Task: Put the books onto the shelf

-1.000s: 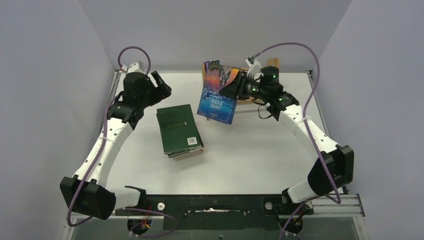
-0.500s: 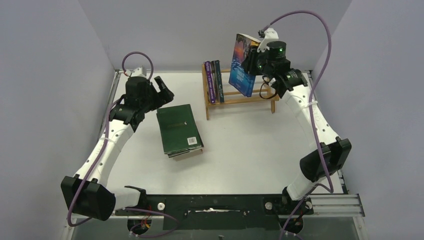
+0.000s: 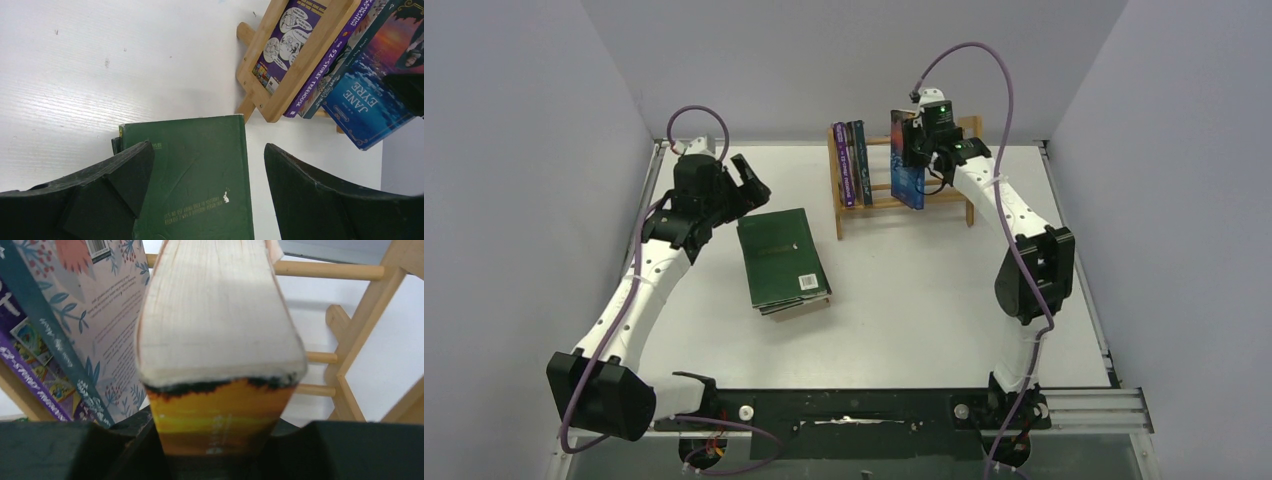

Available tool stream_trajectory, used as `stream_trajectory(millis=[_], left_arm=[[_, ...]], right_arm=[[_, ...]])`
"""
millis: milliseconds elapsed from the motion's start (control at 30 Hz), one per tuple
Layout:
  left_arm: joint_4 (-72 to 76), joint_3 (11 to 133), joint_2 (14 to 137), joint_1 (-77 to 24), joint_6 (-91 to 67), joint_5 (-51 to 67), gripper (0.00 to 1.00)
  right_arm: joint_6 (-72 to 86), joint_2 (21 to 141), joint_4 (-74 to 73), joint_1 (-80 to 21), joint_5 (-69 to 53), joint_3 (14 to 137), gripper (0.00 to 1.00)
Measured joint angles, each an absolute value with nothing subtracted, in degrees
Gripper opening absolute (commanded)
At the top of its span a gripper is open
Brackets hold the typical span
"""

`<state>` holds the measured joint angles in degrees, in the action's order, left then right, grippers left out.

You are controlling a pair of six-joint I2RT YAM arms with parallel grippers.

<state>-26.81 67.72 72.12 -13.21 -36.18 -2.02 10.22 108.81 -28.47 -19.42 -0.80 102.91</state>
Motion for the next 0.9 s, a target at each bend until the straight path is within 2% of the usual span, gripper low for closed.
stream_trajectory(millis=[667, 900], left_arm=[[-27.31, 65.91, 70.96, -10.28, -35.75, -1.21, 0.82], [-27.55, 65.87, 70.3, -9.54, -35.55, -0.97, 0.82]], right_arm=[[10.5, 122.74, -28.38, -21.98, -2.68, 116.49, 0.01], [11.11, 126.54, -29.71, -24.18, -2.87, 122.58, 0.15]])
